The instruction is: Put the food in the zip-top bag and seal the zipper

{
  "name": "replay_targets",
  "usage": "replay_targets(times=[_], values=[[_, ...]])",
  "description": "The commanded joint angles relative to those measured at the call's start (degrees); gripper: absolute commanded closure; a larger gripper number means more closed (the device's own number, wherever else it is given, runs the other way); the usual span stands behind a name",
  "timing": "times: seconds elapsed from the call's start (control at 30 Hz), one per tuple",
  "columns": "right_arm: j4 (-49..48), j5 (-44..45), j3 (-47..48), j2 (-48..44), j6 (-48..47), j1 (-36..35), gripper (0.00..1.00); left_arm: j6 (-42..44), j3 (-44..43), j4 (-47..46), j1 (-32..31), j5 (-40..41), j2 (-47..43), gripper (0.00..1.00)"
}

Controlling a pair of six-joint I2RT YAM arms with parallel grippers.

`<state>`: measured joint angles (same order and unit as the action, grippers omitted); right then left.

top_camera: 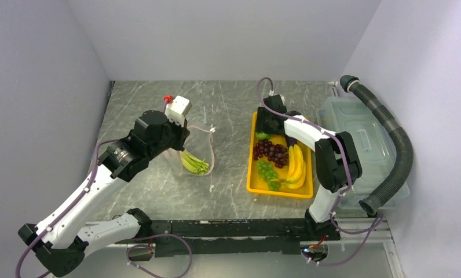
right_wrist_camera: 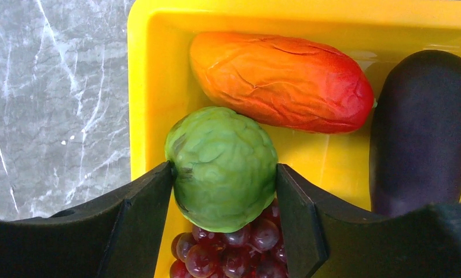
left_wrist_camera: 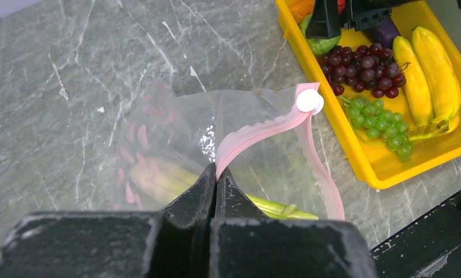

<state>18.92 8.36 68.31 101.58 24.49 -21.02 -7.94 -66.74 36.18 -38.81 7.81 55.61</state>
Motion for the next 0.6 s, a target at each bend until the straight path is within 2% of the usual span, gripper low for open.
replay_targets(times=[0.0,0.17,0.37,0.57], values=[[-2.34,1.15,-0.21,-1.27,-0.63,0.97,0.64,1.00,0.21,-2.61,0.06,0.92,-0.16,1.00],[-2.54,1.28,-2.18,-4.66,-0.98,0.99,0.83,0.91,0.23,-2.63,0.06,1.13,-0.16,1.00],[-1.69,1.55,-3.06,-11.81,-1.68,0.90,0.88,0.83,0.30,-2.70,0.05,1.29,-0.17,1.00],[0.07,-1.73,-3.10,-19.26,-2.56,0.04,0.91,0.73,0.29,-2.70,0.05,1.43,-0.24,1.00]])
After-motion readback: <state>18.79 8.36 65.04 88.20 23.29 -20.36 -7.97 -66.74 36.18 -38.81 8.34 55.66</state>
